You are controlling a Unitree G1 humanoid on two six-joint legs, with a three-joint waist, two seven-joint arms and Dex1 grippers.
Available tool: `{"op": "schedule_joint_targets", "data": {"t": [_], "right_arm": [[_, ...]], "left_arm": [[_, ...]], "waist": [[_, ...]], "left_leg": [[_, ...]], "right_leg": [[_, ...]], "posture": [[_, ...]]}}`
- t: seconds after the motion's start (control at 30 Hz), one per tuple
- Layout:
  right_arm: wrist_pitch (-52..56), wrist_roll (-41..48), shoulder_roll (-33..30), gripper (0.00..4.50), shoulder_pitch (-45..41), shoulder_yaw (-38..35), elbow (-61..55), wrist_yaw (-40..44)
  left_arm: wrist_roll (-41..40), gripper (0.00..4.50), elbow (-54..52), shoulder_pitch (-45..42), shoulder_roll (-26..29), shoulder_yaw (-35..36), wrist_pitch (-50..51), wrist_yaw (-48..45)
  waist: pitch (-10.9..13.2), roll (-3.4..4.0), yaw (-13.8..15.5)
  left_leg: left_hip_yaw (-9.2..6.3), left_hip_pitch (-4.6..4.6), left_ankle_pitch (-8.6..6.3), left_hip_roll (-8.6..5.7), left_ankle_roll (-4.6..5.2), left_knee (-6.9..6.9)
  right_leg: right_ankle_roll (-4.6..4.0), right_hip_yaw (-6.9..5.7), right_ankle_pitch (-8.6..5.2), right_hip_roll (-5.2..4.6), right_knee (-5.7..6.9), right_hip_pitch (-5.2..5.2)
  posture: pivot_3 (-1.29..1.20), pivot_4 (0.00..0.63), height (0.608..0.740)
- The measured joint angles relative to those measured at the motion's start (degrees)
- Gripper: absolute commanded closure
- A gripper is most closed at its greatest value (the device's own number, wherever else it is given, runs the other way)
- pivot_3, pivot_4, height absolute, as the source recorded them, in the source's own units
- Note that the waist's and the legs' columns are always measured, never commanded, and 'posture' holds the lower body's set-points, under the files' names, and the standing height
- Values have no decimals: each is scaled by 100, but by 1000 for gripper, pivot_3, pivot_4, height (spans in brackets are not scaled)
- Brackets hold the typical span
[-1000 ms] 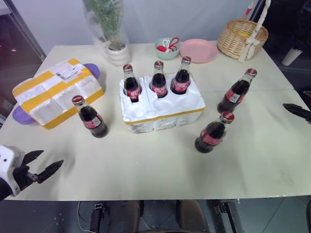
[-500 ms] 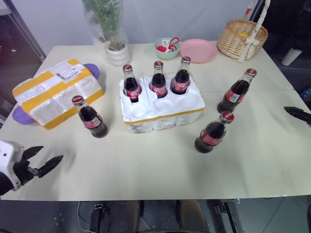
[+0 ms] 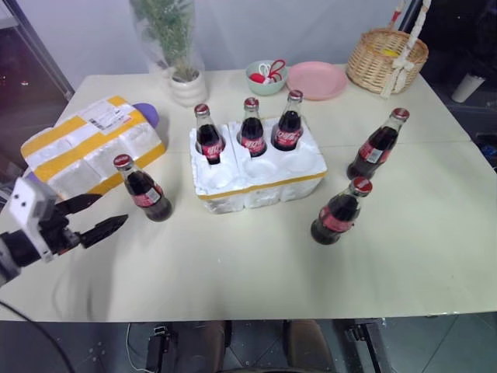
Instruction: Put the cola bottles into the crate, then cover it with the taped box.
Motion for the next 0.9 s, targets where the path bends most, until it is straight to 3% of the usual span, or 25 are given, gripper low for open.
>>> {"op": "schedule_joint_targets", "data": {"t": [0.27, 0.5, 0.77, 0.83, 0.9], "right_arm": [[1472, 1472, 243, 0, 580, -491, -2633, -232], [1879, 2021, 492, 0, 502, -712, -3097, -875], [1948, 2181, 639, 0, 983, -856, -3525, -1096], [1942, 2234, 654, 0, 981, -888, -3591, -1176], [1933, 2235, 657, 0, 978, -891, -3590, -1275]], "left_arm": [[467, 32, 734, -900, -204, -980, -314, 71], [784, 32, 1208, -1482, -559, -1489, -618, 98], [1072, 32, 1631, -1932, -788, -1860, -934, 122], [1083, 564, 1678, -1939, -801, -1874, -961, 58], [1061, 1395, 1690, -1942, -803, -1874, -973, -18]], "waist": [[0, -6, 50], [-3, -13, 55], [-3, -14, 35], [-3, -14, 36], [-3, -14, 45]], "left_leg": [[0, -8, 0, -4, 0, 5], [0, -7, 1, -4, 0, 11], [0, -7, 1, -4, 1, 10], [0, -7, 1, -4, 1, 10], [0, -7, 1, -4, 1, 11]], "right_leg": [[3, -1, 3, 0, 1, -7], [4, -1, 9, 0, 3, -4], [5, -1, 11, 0, 7, -7], [5, -1, 11, 0, 7, -7], [5, -1, 12, 0, 7, -6]], "posture": [[0, 150, 737], [0, 150, 737], [0, 150, 737], [0, 150, 737], [0, 150, 737]]}}
